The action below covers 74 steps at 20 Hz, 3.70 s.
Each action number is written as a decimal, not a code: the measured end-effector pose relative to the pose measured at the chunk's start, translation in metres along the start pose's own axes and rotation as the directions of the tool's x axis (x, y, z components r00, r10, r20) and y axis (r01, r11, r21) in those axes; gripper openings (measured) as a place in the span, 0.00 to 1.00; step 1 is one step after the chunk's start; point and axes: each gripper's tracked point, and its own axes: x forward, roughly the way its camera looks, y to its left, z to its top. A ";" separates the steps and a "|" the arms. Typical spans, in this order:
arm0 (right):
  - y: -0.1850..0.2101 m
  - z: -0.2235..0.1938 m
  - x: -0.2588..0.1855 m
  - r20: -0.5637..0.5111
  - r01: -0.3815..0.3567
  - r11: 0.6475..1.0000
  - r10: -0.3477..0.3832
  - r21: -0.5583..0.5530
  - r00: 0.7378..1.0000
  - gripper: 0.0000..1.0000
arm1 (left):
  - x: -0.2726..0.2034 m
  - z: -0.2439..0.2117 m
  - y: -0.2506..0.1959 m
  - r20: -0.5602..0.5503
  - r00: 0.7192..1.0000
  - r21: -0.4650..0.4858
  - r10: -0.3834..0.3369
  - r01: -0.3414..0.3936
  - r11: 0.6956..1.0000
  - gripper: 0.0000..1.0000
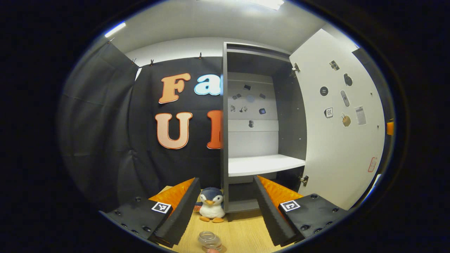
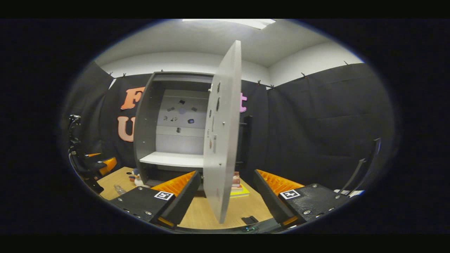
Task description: Open the cabinet door with the right hand, grasp the bottle in the cabinet with the left hand and place it on the coaster, then close the cabinet door with the right hand.
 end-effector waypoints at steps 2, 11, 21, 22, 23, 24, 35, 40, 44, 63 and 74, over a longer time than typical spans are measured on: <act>-0.022 -0.002 0.003 0.003 0.041 0.999 -0.041 0.018 0.999 0.94 | -0.004 0.005 -0.007 0.004 1.000 -0.019 -0.002 0.003 1.000 0.96; -0.037 -0.008 0.036 0.010 -0.044 0.995 0.044 0.087 0.999 0.94 | -0.021 0.021 -0.014 0.007 1.000 0.013 0.027 -0.027 1.000 0.96; 0.034 -0.004 0.029 -0.003 -0.220 0.970 0.221 0.102 0.975 0.89 | -0.010 0.016 0.001 0.000 0.999 -0.031 0.042 -0.042 0.999 0.96; 0.047 -0.004 0.028 -0.002 -0.249 0.963 0.251 0.107 0.968 0.89 | -0.008 0.014 0.006 -0.004 0.999 -0.029 0.047 -0.047 0.998 0.96; 0.060 -0.004 0.029 -0.002 -0.279 0.953 0.281 0.116 0.960 0.89 | -0.008 0.011 0.010 -0.010 0.999 -0.031 0.051 -0.051 0.998 0.96; 0.073 -0.003 0.029 -0.002 -0.308 0.943 0.311 0.122 0.950 0.89 | -0.006 0.008 0.014 -0.014 0.998 -0.034 0.057 -0.058 0.998 0.96; 0.191 -0.001 0.074 0.005 -0.460 0.876 0.464 0.147 0.886 0.89 | 0.013 -0.001 0.073 -0.020 0.992 -0.010 0.124 -0.124 0.992 0.96; 0.248 -0.004 0.104 0.020 -0.521 0.831 0.527 0.195 0.849 0.97 | 0.024 -0.002 0.093 -0.015 0.989 -0.011 0.145 -0.145 0.989 0.96; 0.273 -0.005 0.126 0.015 -0.544 0.812 0.554 0.210 0.832 0.94 | 0.027 -0.003 0.113 -0.015 0.985 -0.009 0.173 -0.173 0.985 0.96; 0.315 -0.010 0.156 0.016 -0.511 0.851 0.513 0.121 0.858 0.94 | 0.036 -0.012 0.159 -0.032 0.976 -0.019 0.213 -0.214 0.977 0.96; 0.320 -0.031 0.178 -0.002 -0.420 0.906 0.421 0.041 0.907 0.95 | 0.029 -0.006 0.171 -0.020 0.971 0.003 0.239 -0.239 0.971 0.96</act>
